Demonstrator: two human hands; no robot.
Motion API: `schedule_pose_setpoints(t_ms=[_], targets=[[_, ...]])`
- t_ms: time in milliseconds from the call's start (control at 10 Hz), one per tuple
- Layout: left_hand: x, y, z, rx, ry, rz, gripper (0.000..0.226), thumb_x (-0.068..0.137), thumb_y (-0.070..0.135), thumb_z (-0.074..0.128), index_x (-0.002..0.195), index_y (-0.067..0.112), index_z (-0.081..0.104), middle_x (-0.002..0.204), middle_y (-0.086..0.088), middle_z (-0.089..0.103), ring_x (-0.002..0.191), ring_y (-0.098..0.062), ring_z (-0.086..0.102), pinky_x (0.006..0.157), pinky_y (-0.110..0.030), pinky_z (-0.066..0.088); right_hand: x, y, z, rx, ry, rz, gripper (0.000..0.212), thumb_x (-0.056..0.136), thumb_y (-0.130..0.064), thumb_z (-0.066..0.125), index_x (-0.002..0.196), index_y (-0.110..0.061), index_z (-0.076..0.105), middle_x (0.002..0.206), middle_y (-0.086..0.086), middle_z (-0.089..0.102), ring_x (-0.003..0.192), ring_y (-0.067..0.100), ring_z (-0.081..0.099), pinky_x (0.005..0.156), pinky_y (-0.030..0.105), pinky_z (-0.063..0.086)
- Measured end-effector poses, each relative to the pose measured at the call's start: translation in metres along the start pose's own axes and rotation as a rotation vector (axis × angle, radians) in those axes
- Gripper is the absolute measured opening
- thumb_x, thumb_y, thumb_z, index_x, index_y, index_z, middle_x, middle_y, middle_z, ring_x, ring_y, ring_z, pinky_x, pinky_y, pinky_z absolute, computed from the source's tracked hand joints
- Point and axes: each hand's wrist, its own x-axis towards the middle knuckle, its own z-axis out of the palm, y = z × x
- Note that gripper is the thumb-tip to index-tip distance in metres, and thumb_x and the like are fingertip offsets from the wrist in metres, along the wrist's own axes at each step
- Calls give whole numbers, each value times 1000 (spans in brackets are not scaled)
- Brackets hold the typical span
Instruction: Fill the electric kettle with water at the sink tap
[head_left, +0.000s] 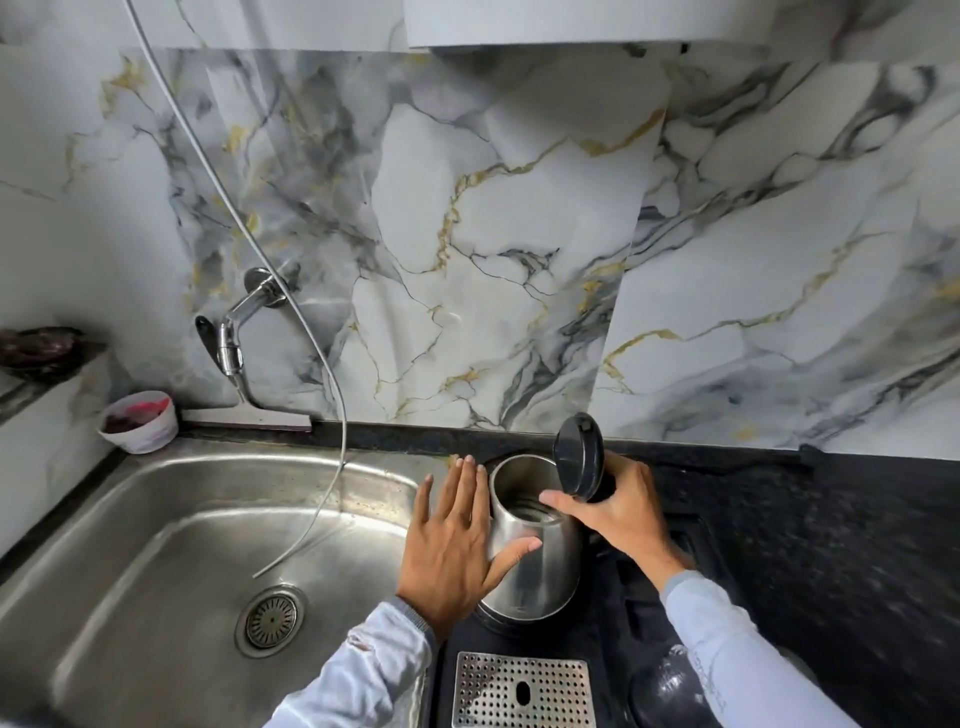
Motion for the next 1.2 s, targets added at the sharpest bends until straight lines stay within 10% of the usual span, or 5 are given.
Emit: schedule_pose_setpoints(t_ms=[300, 500, 900, 1200], targets=[[-2, -12, -8, -199, -7, 51, 86, 93, 67, 5, 159, 11, 9, 169, -6, 12, 156, -14, 5, 130, -44, 9, -10, -1, -37, -169, -434, -2, 59, 90, -90, 36, 146, -73, 39, 147, -41, 50, 134, -36, 28, 117, 19, 31], [14, -12, -28, -303, 91, 164, 57, 109, 31, 26, 158, 11, 6, 169, -4, 5, 156, -13, 0, 130, -37, 6, 3, -32, -13, -474, -398, -102, 52, 115, -49, 31, 163, -33, 45, 165, -7, 47, 154, 14, 40, 130, 39, 32], [21, 10, -10, -118, 68, 117, 57, 109, 31, 22, 158, 11, 3, 170, -7, -2, 156, -15, -6, 130, -39, 5, 7, -38, 9, -662, -471, -26, 59, 115, -53, 19, 172, -39, 15, 183, 4, 13, 170, 16, 5, 137, 49, 2], [16, 8, -53, -19, 255, 61, 71, 100, 51, 12, 158, 9, 16, 167, -11, 13, 156, -25, 12, 128, -48, 17, 0, -63, -8, -740, -65, -270, 67, 113, -46, 22, 172, -17, 15, 180, 17, 5, 169, 32, 10, 137, 50, -1]])
